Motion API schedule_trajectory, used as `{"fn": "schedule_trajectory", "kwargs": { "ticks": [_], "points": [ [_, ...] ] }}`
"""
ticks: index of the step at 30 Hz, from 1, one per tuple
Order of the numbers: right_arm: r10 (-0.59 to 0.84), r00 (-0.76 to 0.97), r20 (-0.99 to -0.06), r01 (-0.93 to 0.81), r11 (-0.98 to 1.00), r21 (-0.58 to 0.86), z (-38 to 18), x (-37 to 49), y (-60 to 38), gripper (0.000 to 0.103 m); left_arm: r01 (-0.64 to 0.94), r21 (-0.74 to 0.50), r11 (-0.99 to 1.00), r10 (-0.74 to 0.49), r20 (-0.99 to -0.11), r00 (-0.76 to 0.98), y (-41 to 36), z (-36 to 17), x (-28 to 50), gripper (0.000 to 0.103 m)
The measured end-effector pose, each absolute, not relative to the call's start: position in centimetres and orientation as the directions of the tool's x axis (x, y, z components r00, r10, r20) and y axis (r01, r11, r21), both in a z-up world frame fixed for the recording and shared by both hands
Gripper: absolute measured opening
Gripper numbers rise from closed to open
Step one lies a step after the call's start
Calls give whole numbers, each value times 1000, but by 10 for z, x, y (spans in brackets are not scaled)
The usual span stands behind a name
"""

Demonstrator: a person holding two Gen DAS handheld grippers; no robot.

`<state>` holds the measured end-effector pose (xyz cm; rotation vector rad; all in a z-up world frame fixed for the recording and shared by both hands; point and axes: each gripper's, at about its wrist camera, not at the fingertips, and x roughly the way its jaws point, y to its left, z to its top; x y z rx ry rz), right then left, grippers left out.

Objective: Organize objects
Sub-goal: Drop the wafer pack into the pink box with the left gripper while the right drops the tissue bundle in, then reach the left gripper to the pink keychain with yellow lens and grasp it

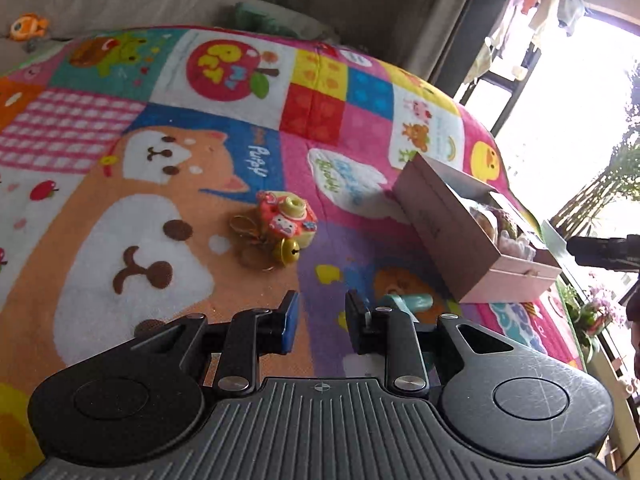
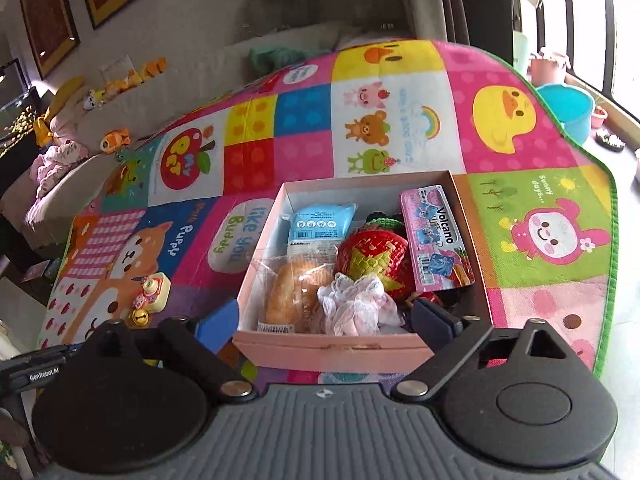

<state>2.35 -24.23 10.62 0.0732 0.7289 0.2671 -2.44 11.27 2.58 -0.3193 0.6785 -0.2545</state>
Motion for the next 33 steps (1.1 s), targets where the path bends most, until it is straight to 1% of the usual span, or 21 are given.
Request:
{"fn": "schedule_trajectory", "kwargs": {
  "ticks": [2,7,9,11,15,17,19,20,23,24,26,28,29,30,31,32,33],
  "points": [
    [252,724,-642,-236,965,112,92,6,-231,100,118,-348,930,-308,-562,768,110,28,-23,28],
    [242,727,-642,-315,949,1,49,-30,-191,103,39,-285,958,-193,-536,822,107,38,-3,28],
    [233,722,-651,-338,940,-38,35,-35,-176,103,-15,-270,963,-142,-553,821,108,40,15,28],
    [233,714,-660,-356,933,-56,23,-39,-167,103,-50,-291,956,-133,-574,808,114,39,33,28],
    [220,712,-667,-372,924,-92,10,-44,-157,103,-58,-351,935,-183,-615,767,125,34,54,28],
    [236,714,-659,-379,922,-81,11,-45,-159,103,-46,-380,924,-227,-641,733,123,25,56,28],
    [244,700,-671,-381,923,-62,9,-42,-160,103,-21,-393,919,-261,-649,714,115,18,55,29],
    [250,695,-675,-380,923,-50,9,-41,-161,103,8,-390,921,-277,-639,717,109,16,53,30],
    [257,686,-681,-375,927,-28,8,-39,-164,103,153,-425,892,-415,-637,650,85,13,51,30],
    [258,685,-681,-373,927,-24,8,-39,-164,103,185,-393,901,-414,-647,640,75,14,47,30],
    [256,686,-681,-369,929,-23,8,-39,-165,103,241,-237,941,-338,-671,660,54,16,37,29],
    [257,683,-683,-370,929,-21,7,-38,-164,103,261,-151,953,-292,-682,671,42,15,33,29],
    [258,682,-685,-371,928,-20,7,-37,-164,103,268,-129,955,-281,-685,672,37,16,33,30],
    [258,681,-686,-371,928,-19,7,-37,-164,103,275,-117,954,-277,-689,670,33,16,34,33],
    [259,680,-686,-372,928,-18,7,-37,-164,103,282,-113,953,-279,-692,666,30,16,35,38],
    [259,679,-687,-372,928,-17,7,-37,-164,103,288,-110,951,-281,-695,662,27,16,38,41],
    [259,679,-687,-371,928,-17,7,-37,-164,103,294,-107,950,-282,-698,658,24,16,40,47]
  ]
}}
